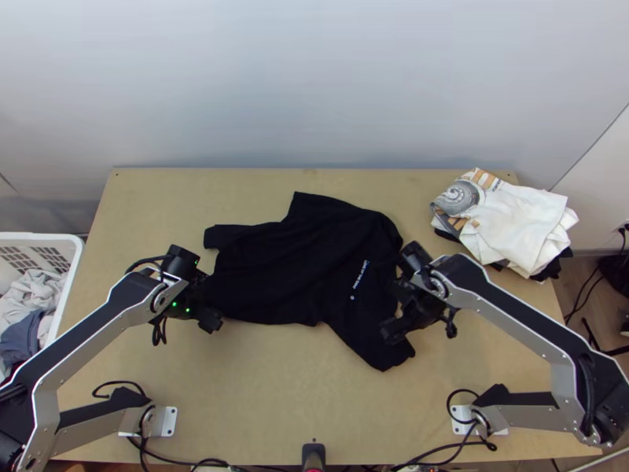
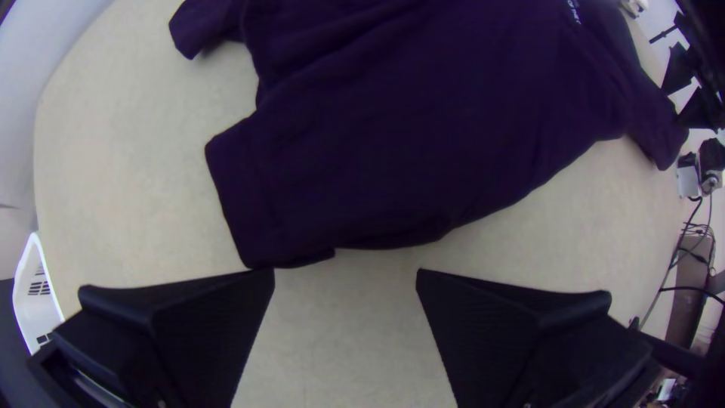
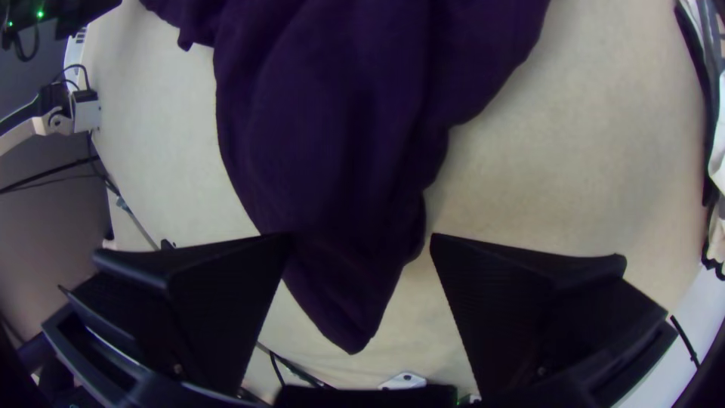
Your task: Fold the t-shirt
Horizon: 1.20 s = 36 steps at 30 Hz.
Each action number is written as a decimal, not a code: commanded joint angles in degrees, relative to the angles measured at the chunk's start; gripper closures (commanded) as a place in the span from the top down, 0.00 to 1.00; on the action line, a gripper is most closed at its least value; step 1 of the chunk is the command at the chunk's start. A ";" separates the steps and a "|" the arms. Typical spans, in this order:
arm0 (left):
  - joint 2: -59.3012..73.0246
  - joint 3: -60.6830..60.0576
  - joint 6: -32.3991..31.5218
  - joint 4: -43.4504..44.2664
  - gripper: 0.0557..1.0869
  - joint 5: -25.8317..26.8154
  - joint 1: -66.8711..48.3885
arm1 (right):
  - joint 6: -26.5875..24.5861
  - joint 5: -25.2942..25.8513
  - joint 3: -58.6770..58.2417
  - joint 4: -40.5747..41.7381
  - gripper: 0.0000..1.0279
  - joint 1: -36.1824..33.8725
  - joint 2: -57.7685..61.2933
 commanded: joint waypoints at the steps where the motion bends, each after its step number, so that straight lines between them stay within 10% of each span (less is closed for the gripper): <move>1: 0.05 0.15 -0.54 0.32 0.89 -0.03 -0.49 | -0.34 0.06 -0.79 1.86 0.74 2.85 2.84; 5: 0.05 0.06 -0.71 0.32 0.89 -0.03 -0.31 | -0.43 0.06 -0.97 1.77 0.62 2.94 2.49; 12: -0.21 -1.09 -0.80 0.50 0.89 -0.03 -0.13 | -2.19 0.06 -1.41 4.05 0.05 2.67 -1.55; 30: -0.21 -0.73 -2.03 4.63 0.89 0.06 4.79 | -2.36 0.06 -1.49 3.97 0.03 2.50 -3.84; 36: 0.40 -2.05 -3.79 8.76 0.68 0.50 4.00 | -2.45 -0.03 -1.49 3.97 0.03 2.50 -4.19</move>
